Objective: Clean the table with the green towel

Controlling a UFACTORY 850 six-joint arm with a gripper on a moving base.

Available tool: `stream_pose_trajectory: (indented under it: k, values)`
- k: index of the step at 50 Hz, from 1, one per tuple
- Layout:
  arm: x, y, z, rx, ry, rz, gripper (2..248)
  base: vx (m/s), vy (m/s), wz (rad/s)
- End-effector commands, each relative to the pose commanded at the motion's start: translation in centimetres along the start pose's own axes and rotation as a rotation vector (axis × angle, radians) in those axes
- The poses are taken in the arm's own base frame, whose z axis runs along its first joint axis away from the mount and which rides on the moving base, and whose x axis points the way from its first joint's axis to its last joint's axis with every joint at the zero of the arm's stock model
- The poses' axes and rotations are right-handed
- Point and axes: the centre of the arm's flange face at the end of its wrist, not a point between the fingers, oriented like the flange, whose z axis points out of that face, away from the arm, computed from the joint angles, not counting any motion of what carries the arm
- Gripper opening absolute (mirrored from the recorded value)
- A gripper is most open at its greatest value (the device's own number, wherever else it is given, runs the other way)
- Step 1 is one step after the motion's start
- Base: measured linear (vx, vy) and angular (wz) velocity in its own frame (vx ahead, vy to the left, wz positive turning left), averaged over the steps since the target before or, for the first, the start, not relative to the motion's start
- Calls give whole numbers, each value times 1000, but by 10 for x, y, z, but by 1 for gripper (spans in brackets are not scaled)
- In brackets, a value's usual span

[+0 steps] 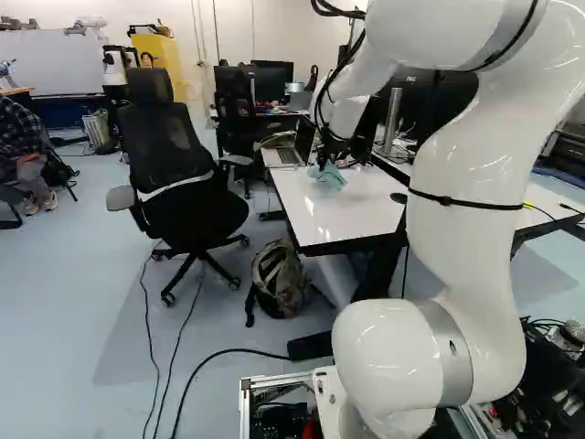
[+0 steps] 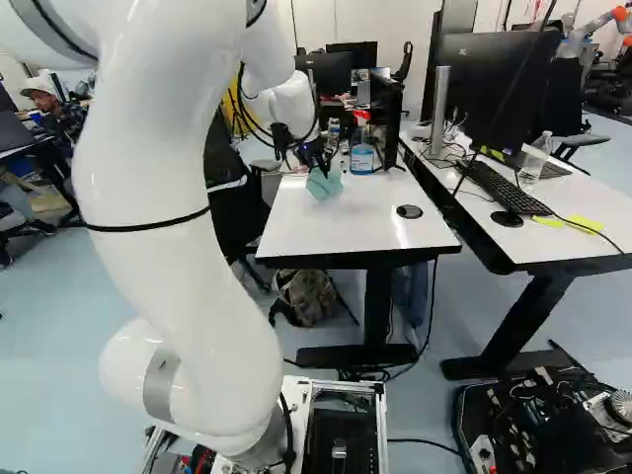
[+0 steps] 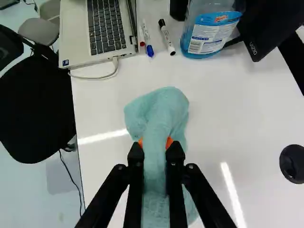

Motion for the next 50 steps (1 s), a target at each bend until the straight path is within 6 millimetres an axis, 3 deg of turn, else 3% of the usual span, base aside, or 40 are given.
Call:
stream_pose_trajectory:
  k: [28, 50]
  values:
    - [-50, -12, -68, 17, -42, -24, 53, 0, 0, 0]
    - [-91, -20, -90, 28, -98, -45, 53, 0, 0, 0]
